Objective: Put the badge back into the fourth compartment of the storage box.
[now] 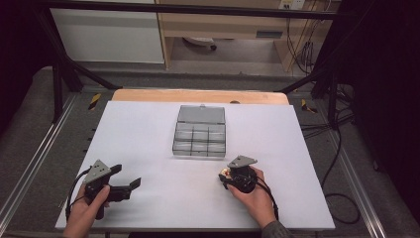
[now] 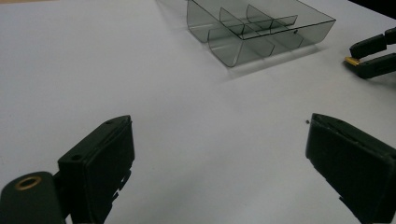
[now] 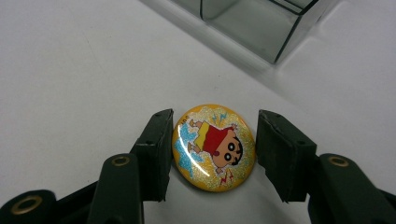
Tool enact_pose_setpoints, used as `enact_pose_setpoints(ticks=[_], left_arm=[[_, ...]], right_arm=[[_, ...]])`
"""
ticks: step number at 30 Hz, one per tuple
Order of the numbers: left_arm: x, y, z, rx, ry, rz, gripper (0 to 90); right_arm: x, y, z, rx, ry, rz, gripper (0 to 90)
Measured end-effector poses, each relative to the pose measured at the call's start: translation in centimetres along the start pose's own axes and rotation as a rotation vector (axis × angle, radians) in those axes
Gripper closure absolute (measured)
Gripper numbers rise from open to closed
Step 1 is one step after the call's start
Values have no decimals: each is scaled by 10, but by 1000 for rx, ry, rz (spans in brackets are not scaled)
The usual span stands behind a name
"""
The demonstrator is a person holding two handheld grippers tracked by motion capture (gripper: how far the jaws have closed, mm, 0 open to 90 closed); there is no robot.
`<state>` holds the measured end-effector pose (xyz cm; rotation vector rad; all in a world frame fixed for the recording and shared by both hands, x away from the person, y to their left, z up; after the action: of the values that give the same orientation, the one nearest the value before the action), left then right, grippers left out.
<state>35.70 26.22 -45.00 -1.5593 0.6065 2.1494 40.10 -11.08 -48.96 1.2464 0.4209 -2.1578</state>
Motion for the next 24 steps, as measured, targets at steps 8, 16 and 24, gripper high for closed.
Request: enact_pose_setpoints(ticks=[8,16,24], left_arm=[[1,1,-1,8,-4,1,82],[1,2,-1,10,-11,-7,82],[2,3,-2,19,-15,-7,82]], right_arm=[[1,3,-2,-9,4,-19,444],[0,4,-3,-21,12,-28,437],[0,4,-4,-29,19,-23,478]])
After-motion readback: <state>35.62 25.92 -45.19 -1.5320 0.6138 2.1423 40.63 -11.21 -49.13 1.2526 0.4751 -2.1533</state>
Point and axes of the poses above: each handheld gripper's, and its own axes: z roughly backward along the jaws, x roughly out of its underside, y roughly to its right, the point moved 5 cm from there along -z, roughly forward along the jaws, and after that the axes turned 13 degrees about y, right-handed, at the moved point
